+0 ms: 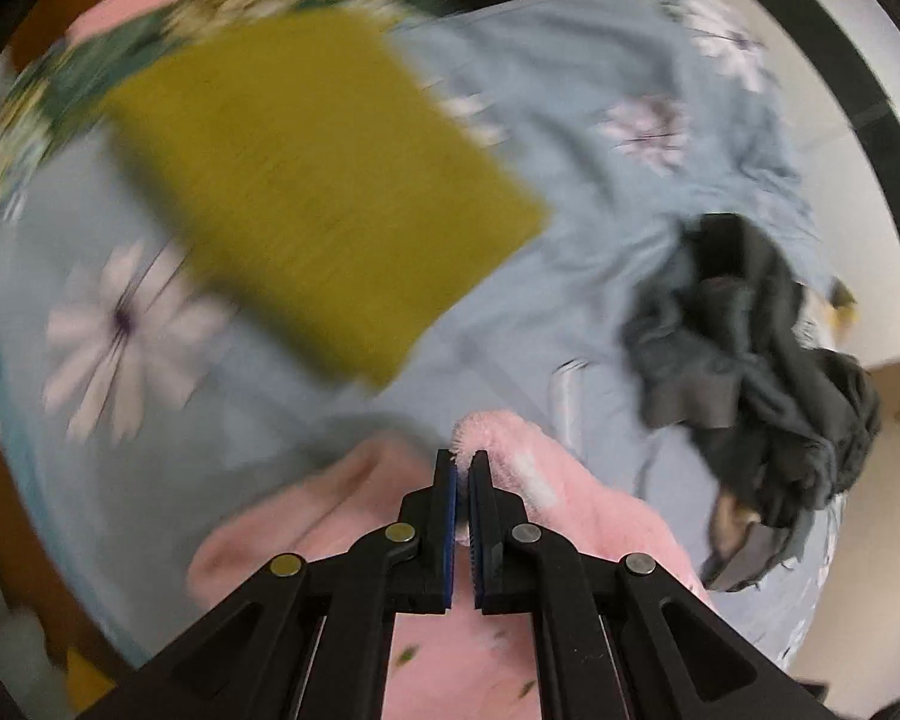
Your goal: Fold clothes
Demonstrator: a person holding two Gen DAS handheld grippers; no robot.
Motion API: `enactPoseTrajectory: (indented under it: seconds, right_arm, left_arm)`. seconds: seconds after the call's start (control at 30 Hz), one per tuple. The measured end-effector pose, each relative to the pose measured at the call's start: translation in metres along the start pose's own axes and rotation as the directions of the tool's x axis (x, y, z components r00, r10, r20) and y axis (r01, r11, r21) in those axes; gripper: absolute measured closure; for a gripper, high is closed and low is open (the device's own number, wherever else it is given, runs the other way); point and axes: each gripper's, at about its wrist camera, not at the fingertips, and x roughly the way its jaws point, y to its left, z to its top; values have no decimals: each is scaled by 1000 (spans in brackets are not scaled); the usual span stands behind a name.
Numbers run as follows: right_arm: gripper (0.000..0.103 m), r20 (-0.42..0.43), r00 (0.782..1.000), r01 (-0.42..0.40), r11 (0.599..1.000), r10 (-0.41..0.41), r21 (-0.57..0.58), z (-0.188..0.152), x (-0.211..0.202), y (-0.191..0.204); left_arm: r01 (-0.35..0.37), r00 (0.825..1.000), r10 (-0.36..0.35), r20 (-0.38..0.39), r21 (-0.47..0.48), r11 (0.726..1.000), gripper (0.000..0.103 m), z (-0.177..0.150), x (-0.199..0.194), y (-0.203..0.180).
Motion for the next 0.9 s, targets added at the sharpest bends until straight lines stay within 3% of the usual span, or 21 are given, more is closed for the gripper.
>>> enactPoseTrajectory:
  seconds: [0.13, 0.2, 0.27, 0.3, 0.33, 0.43, 0.6, 0.63, 0.67, 0.73, 0.83, 0.9]
  right_arm:
    - [100, -42, 998, 48, 999, -47, 24, -11, 18, -22]
    - [100, -54, 997, 57, 998, -55, 31, -14, 25, -27]
    - [100, -60, 997, 57, 998, -55, 23, -15, 28, -28]
    - [100, -62, 997, 57, 998, -55, 18, -16, 29, -27]
    - [100, -63, 997, 53, 998, -52, 15, -16, 29, -27]
    - [100, -64, 997, 43, 999, -42, 10, -15, 30, -25]
    - [100, -60, 998, 30, 1000, -30, 2, -14, 29, -25]
    - [100, -56, 998, 19, 1000, -19, 5, -14, 29, -24]
    - [100, -50, 999, 4, 1000, -3, 7, -14, 28, -23]
    - [100, -37, 999, -29, 1000, 29, 2, -13, 23, -18]
    - [100, 10, 994, -112, 993, 112, -34, -8, 2, -2]
    - [100, 46, 984, -167, 983, 171, -73, -6, -17, 9]
  left_arm:
    - [-35, 999, 31, -34, -139, 990, 94, -20, 10, 41]
    - [-37, 999, 28, -44, -225, 974, 84, -30, 9, 60]
    - [20, 999, -27, -17, -305, 952, 64, -41, 4, 73]
    - [55, 998, -58, 0, -342, 938, 60, -48, 2, 77]
    - [79, 997, -83, 4, -357, 931, 53, -53, 3, 78]
    - [83, 995, -98, -26, -349, 933, 49, -64, 18, 70]
    - [32, 995, -54, -78, -264, 964, 53, -62, 45, 42]
    - [15, 996, -35, -79, -244, 970, 71, -61, 47, 36]
    - [4, 996, -24, -84, -228, 974, 97, -58, 48, 31]
    - [0, 997, -16, -80, -196, 981, 98, -50, 42, 20]
    - [92, 995, -94, -15, -109, 990, 98, -33, 8, -7]
    - [172, 984, -171, 44, -18, 985, 98, -22, -31, -29]
